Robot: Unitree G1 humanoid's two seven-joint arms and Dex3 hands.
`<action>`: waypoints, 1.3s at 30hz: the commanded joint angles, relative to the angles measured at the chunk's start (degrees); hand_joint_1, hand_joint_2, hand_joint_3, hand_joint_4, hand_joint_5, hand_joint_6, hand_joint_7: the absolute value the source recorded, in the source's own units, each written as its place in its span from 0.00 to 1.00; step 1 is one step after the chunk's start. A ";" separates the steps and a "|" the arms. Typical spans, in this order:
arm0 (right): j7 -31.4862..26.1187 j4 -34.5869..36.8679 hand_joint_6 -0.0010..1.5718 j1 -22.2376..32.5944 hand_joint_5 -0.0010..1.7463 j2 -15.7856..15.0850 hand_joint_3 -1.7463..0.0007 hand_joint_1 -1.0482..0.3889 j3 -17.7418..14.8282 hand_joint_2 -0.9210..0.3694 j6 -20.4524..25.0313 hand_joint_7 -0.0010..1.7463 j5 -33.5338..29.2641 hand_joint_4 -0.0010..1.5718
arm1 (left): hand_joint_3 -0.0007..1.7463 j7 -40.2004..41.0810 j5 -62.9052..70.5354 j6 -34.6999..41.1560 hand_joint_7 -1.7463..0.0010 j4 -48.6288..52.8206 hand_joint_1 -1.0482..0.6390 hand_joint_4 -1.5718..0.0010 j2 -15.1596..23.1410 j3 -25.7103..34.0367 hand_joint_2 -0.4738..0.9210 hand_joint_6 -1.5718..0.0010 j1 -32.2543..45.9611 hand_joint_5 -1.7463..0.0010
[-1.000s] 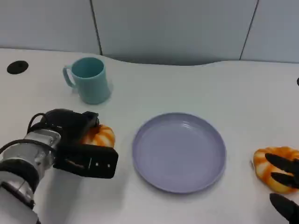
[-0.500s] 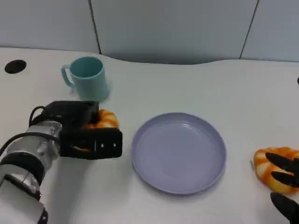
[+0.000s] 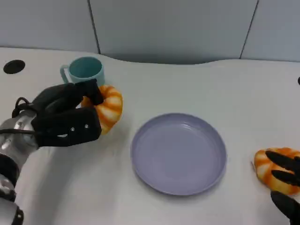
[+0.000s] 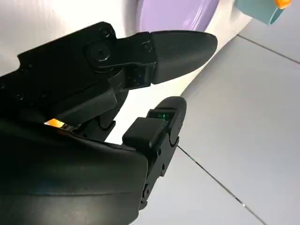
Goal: Grasp the bread from the table and place it into the plate.
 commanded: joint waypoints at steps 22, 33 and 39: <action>-1.18 1.95 0.49 -0.26 0.00 0.00 0.80 0.48 0.13 0.00 -1.69 0.00 0.02 0.58 | 0.13 -5.48 5.36 -13.21 0.00 -3.46 0.51 0.45 -10.78 -7.62 0.97 0.61 -8.65 0.00; -1.09 1.63 0.49 0.18 0.00 0.19 0.80 0.48 0.23 0.00 -2.03 0.00 0.34 0.59 | 0.10 -8.46 9.58 -12.69 0.06 -0.47 0.47 0.61 -10.97 -12.13 0.92 0.71 -11.43 0.01; -1.11 1.13 0.49 0.42 0.00 0.37 0.79 0.48 0.36 0.00 -1.80 0.00 0.25 0.58 | 0.00 -17.12 8.22 -14.73 0.79 -0.44 0.34 0.74 -10.00 -12.17 0.97 0.60 -13.18 0.54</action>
